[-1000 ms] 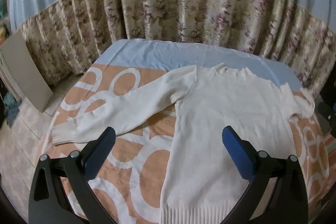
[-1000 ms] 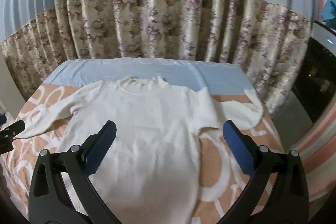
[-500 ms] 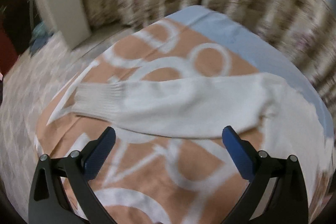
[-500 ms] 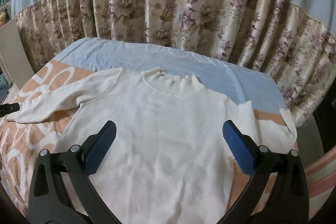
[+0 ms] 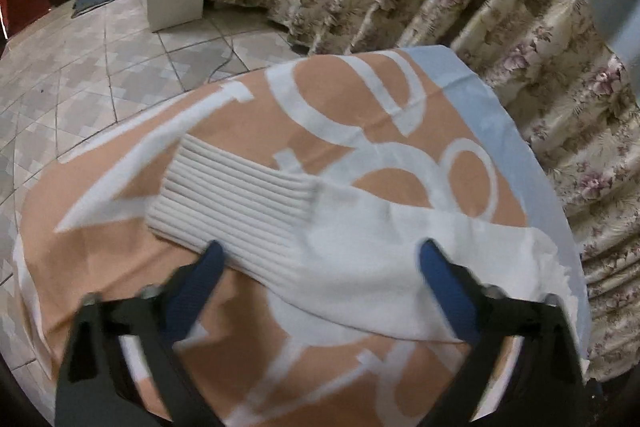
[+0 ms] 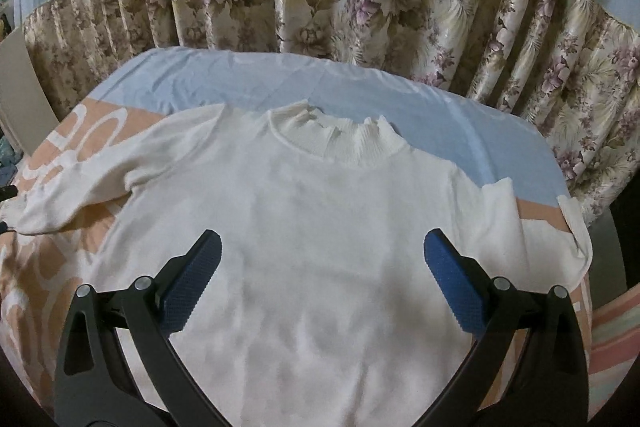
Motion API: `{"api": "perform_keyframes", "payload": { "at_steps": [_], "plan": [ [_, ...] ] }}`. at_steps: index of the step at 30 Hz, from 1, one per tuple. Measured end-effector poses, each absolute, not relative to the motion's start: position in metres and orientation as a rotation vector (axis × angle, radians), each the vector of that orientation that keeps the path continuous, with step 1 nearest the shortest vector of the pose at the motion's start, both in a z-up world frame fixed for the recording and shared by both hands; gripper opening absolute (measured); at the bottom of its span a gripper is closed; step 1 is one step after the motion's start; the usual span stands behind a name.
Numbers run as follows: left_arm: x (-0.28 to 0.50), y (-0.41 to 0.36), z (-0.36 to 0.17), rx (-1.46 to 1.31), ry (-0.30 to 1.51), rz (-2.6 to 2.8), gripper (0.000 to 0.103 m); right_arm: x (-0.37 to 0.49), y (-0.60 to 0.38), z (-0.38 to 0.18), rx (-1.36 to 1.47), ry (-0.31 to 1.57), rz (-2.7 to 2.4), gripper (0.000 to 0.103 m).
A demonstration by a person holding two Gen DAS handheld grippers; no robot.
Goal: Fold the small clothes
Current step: 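Grasp the ribbed sleeve cuff with the left tool, then carry the sleeve across the sweater body with the left tool and release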
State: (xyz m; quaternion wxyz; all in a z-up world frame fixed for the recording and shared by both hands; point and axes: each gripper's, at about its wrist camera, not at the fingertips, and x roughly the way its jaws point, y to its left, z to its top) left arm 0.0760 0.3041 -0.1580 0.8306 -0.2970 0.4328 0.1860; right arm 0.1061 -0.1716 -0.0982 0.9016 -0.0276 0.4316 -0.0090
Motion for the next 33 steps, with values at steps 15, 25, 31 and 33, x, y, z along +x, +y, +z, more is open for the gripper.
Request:
{"api": "perform_keyframes", "payload": {
  "at_steps": [15,25,31,33],
  "plan": [
    [0.104,0.301,-0.165,-0.439,0.983,0.421,0.003,0.114,-0.186,-0.113,-0.022,0.936,-0.015,0.100],
    [0.108,0.268,-0.121,-0.379,0.862,0.275,0.003,0.106,-0.212,-0.115,0.052,0.926,-0.022,0.100],
    [0.149,0.202,-0.096,-0.274,0.808,0.085,0.003,0.098,-0.222,-0.120,0.091,0.923,-0.016,0.100],
    [0.164,0.170,-0.094,-0.235,0.795,0.011,0.003,0.097,-0.225,-0.120,0.097,0.921,-0.017,0.100]
  ]
}}
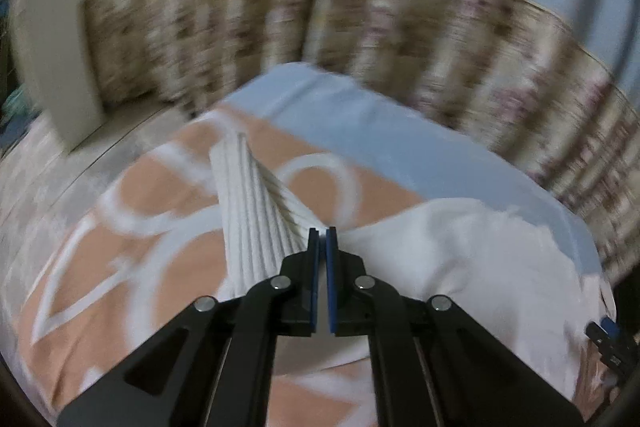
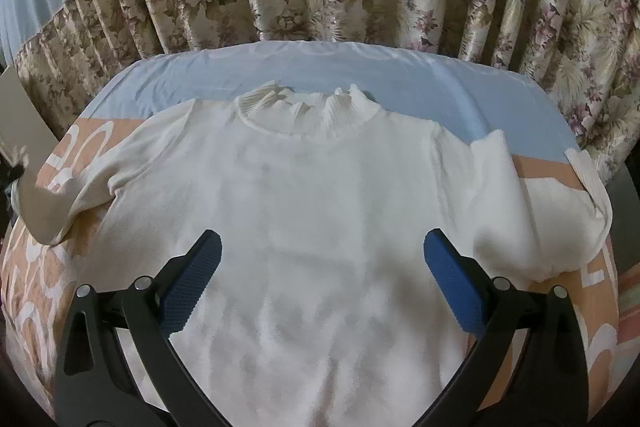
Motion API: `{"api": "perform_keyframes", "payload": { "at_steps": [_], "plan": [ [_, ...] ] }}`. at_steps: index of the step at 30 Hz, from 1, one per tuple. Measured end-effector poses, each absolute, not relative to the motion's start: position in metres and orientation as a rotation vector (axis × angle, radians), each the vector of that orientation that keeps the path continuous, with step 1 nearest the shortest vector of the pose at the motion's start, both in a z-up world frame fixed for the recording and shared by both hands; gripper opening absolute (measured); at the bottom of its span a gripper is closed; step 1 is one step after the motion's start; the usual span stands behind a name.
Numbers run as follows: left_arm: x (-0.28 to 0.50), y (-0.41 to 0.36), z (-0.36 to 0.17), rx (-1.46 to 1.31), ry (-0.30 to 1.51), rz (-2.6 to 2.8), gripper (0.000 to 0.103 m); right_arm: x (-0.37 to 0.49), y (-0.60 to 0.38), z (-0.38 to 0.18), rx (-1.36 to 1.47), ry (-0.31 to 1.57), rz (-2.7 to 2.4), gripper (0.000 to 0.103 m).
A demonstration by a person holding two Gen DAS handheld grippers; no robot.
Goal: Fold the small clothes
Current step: 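Carry the sleeve across the sweater body with the left tool and release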
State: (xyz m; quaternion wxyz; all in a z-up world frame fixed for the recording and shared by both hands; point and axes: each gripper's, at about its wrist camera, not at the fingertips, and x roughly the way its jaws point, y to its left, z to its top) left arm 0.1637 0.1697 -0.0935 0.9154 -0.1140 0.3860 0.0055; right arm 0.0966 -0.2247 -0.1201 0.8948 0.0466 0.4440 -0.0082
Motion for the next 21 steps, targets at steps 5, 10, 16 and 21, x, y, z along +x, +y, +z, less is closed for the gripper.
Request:
{"api": "perform_keyframes", "payload": {
  "at_steps": [5,10,16,21],
  "plan": [
    [0.199,0.083,-0.100,-0.188,0.802,-0.170,0.003,0.091,-0.249,-0.119,0.140,0.902,-0.046,0.100],
    [0.221,0.037,-0.117,-0.170,0.853,-0.229,0.003,0.084,-0.272,-0.117,0.175,0.883,-0.087,0.100],
    [0.217,-0.012,-0.139,-0.141,0.934,-0.348,0.003,0.081,-0.283,-0.127,0.203,0.891,-0.103,0.100],
    [0.192,-0.069,-0.165,-0.012,1.047,-0.475,0.009,0.080,-0.285,-0.130,0.212,0.899,-0.109,0.100]
  ]
}}
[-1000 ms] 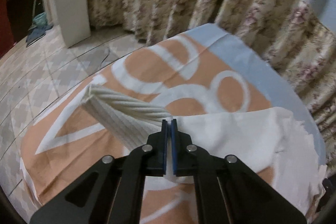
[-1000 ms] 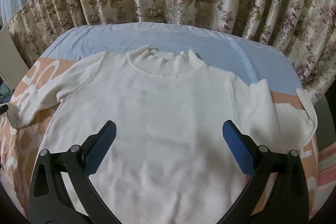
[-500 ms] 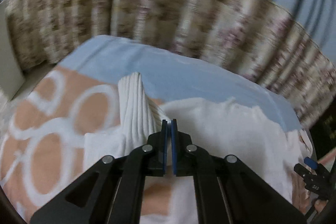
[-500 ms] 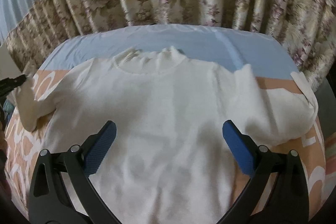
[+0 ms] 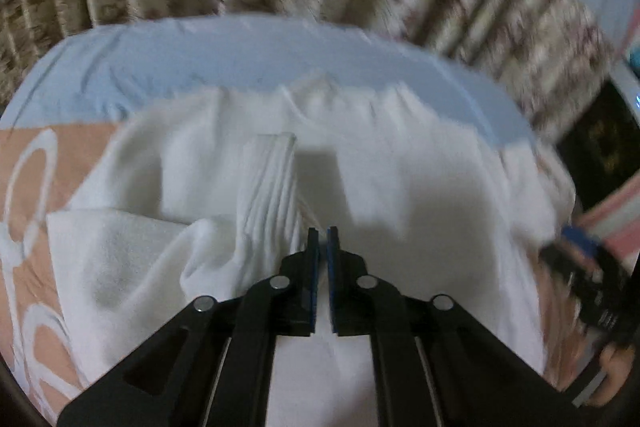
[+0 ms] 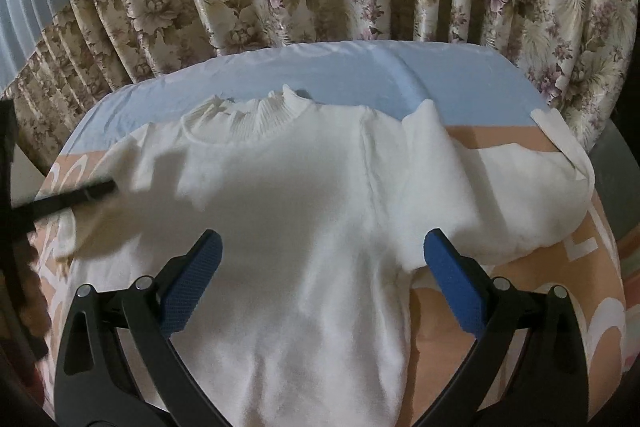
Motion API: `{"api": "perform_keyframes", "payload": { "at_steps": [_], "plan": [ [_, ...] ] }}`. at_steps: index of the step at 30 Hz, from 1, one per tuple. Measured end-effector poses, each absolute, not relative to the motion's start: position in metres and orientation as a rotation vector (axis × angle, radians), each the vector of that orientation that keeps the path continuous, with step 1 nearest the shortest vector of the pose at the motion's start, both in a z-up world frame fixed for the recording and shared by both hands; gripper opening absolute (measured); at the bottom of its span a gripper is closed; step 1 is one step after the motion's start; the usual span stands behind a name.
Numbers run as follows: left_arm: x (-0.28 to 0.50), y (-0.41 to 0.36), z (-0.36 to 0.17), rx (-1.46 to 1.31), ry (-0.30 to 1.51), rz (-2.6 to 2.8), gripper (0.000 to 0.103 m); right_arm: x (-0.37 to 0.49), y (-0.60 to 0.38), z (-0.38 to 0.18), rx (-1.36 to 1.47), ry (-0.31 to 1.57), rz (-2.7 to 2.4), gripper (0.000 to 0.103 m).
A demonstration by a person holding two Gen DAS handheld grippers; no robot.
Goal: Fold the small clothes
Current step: 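Carry the sleeve across the sweater body with the left tool and release, then grasp the other ribbed sleeve cuff with the right tool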
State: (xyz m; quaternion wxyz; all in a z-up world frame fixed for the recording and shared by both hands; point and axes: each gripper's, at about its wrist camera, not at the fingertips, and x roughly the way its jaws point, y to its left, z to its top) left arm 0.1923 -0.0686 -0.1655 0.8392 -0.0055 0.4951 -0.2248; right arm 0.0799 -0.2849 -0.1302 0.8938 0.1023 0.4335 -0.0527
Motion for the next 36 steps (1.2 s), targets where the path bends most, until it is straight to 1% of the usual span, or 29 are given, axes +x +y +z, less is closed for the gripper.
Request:
{"api": "perform_keyframes", "payload": {
  "at_steps": [1,2,3,4,6,9,13,14,16,18,19,21,23,24,25,27,28,31,33,35,36],
  "plan": [
    [0.184,-0.072,-0.168,0.005,1.056,-0.495,0.016,0.080,-0.287,-0.131,0.214,0.901,-0.111,0.100],
    [0.176,-0.072,-0.167,0.025,1.045,-0.486,0.046,0.081,-0.287,-0.131,0.215,0.904,-0.110,0.100],
    [0.167,-0.068,-0.164,0.050,1.010,-0.451,0.071,0.082,-0.288,-0.132,0.215,0.908,-0.107,0.100],
    [0.157,-0.060,-0.158,0.070,0.963,-0.425,0.074,0.083,-0.287,-0.132,0.215,0.912,-0.100,0.100],
    [0.144,-0.045,-0.151,0.113,0.913,-0.390,0.075,0.090,-0.281,-0.134,0.205,0.928,-0.065,0.100],
    [0.145,-0.020,-0.153,0.151,0.893,-0.299,0.075,0.103,-0.261,-0.138,0.194,0.938,0.000,0.100],
    [0.166,0.017,-0.172,0.107,0.959,-0.203,0.075,0.133,-0.213,-0.147,0.184,0.978,0.139,0.100],
    [0.173,0.025,-0.178,0.101,0.982,-0.181,0.075,0.142,-0.199,-0.148,0.163,0.989,0.167,0.098],
    [0.180,0.034,-0.188,0.112,1.020,-0.149,0.074,0.154,-0.175,-0.151,0.125,1.004,0.212,0.088],
    [0.186,0.040,-0.195,0.106,1.049,-0.150,0.074,0.170,-0.151,-0.153,0.101,1.023,0.254,0.075],
    [0.186,0.041,-0.196,0.107,1.047,-0.151,0.074,0.178,-0.142,-0.155,0.100,1.031,0.270,0.072],
    [0.181,0.044,-0.196,0.120,1.037,-0.155,0.074,0.189,-0.130,-0.157,0.107,1.045,0.295,0.060],
    [0.180,0.041,-0.198,0.134,1.031,-0.157,0.074,0.202,-0.120,-0.164,0.121,1.072,0.310,0.059],
    [0.179,0.041,-0.198,0.136,1.030,-0.158,0.074,0.207,-0.117,-0.168,0.130,1.092,0.312,0.055],
    [0.178,0.040,-0.197,0.136,1.030,-0.159,0.074,0.214,-0.114,-0.174,0.151,1.116,0.325,0.049],
    [0.178,0.042,-0.195,0.130,1.031,-0.165,0.074,0.218,-0.110,-0.178,0.181,1.137,0.372,0.018],
    [0.178,0.042,-0.194,0.124,1.030,-0.169,0.074,0.218,-0.109,-0.177,0.179,1.134,0.382,0.015],
    [0.180,0.046,-0.188,0.095,1.027,-0.170,0.074,0.211,-0.116,-0.168,0.185,1.075,0.400,0.013],
    [0.181,0.048,-0.182,0.072,1.020,-0.175,0.075,0.199,-0.132,-0.153,0.173,0.985,0.363,0.013],
    [0.181,0.049,-0.176,0.054,1.009,-0.179,0.075,0.173,-0.156,-0.132,0.160,0.852,0.350,0.013],
    [0.181,0.049,-0.175,0.048,1.008,-0.183,0.075,0.161,-0.166,-0.128,0.146,0.823,0.334,0.014]
  ]
}}
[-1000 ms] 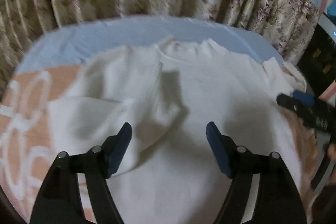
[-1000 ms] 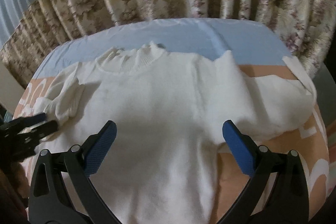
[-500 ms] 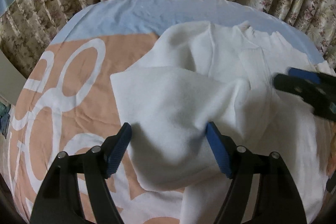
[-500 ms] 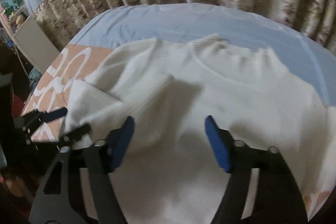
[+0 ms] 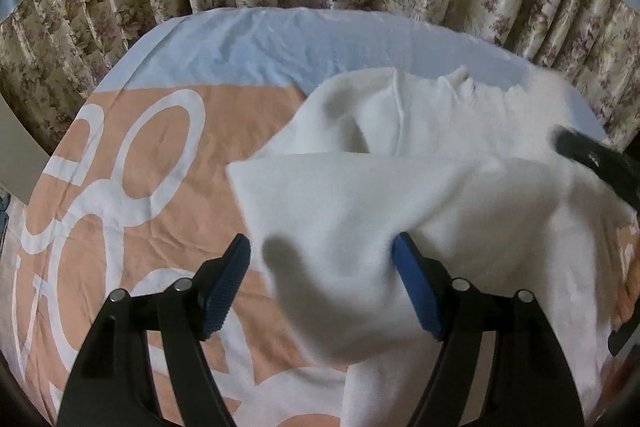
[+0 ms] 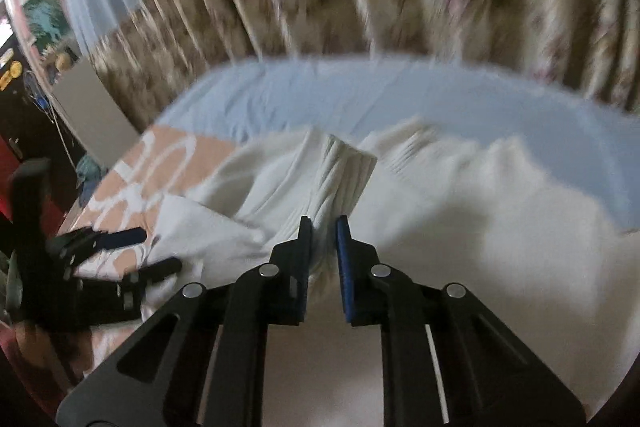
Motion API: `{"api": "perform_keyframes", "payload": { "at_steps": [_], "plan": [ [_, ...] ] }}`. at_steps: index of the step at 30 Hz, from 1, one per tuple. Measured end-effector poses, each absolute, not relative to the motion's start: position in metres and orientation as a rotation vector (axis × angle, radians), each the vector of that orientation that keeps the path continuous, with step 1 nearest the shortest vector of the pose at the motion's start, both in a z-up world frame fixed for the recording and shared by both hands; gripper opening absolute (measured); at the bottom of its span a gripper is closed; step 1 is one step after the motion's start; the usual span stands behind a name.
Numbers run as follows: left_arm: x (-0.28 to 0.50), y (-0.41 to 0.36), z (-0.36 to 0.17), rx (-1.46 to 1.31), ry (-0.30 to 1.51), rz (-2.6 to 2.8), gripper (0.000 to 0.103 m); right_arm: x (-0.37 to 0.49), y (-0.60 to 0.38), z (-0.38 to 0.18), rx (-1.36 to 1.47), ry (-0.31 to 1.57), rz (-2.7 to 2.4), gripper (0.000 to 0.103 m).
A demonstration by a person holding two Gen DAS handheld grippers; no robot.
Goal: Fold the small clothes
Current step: 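Grasp the other ribbed sleeve cuff with the right tool, then lay the sleeve across the sweater body with the right tool and release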
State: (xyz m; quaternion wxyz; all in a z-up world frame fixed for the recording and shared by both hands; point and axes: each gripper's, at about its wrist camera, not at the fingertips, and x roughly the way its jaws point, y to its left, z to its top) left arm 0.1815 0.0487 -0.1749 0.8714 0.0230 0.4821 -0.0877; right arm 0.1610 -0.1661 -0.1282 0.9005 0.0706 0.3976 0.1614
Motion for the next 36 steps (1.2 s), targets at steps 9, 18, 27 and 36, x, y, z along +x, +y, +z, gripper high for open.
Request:
{"api": "perform_keyframes", "payload": {
  "at_steps": [9,18,27,36],
  "plan": [
    [0.187,0.050,-0.173,0.061,1.044,-0.204,0.076,0.070,-0.239,-0.156,0.088,1.003,0.213,0.062],
    [0.200,0.075,-0.170,0.035,1.051,-0.137,0.075,0.127,-0.241,-0.168,0.236,1.117,0.191,0.061],
    [0.208,0.087,-0.172,0.015,1.075,-0.123,0.076,0.148,-0.223,-0.146,0.048,1.016,0.149,0.014],
    [0.239,0.029,-0.176,0.057,1.064,-0.258,0.080,0.164,-0.320,-0.155,0.235,1.015,-0.116,0.015]
  ]
}}
